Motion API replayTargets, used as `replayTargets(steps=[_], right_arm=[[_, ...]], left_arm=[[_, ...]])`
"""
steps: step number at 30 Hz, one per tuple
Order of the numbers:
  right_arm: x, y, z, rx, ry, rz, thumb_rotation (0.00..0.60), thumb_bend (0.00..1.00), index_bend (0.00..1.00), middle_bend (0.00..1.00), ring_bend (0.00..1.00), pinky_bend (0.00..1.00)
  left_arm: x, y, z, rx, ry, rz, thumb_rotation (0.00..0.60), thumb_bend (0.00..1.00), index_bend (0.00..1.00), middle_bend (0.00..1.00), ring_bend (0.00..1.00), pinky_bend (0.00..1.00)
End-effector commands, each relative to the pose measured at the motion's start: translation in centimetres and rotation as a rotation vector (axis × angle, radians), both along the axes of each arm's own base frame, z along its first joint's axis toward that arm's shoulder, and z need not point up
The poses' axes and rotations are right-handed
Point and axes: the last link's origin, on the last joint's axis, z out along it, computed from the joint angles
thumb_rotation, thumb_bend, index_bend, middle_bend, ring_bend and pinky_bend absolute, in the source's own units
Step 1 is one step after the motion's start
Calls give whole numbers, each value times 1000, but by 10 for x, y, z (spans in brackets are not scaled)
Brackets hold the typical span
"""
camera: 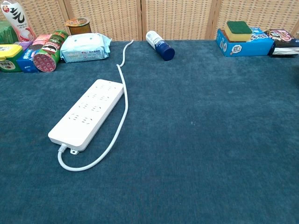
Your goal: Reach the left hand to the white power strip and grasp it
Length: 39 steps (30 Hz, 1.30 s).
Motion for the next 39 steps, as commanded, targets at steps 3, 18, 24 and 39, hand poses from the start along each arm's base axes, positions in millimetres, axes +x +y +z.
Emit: replayTargets(steps=[3, 18, 24, 39], right_arm=[[0, 0, 0, 1, 1, 1, 600, 0, 0, 10, 0, 0], [1, -1, -2, 4, 4, 0, 600, 0, 0, 10, 0, 0], [1, 0, 0, 0, -1, 4, 600, 0, 0, 10, 0, 0], [0, 0, 0, 6, -11, -2, 600, 0, 0, 10, 0, 0]], left_arm=[[-1, 0, 0, -2, 1, 2, 600, 85, 0, 0, 0, 0], [2, 7, -2, 14, -11, -36, 600, 121, 0, 403, 302, 188], [5, 12, -18, -11, -72, -62, 600, 410, 0, 1000, 1000, 991], [37, 14, -85, -234, -100, -83, 600, 531, 264, 1000, 1000, 1000]])
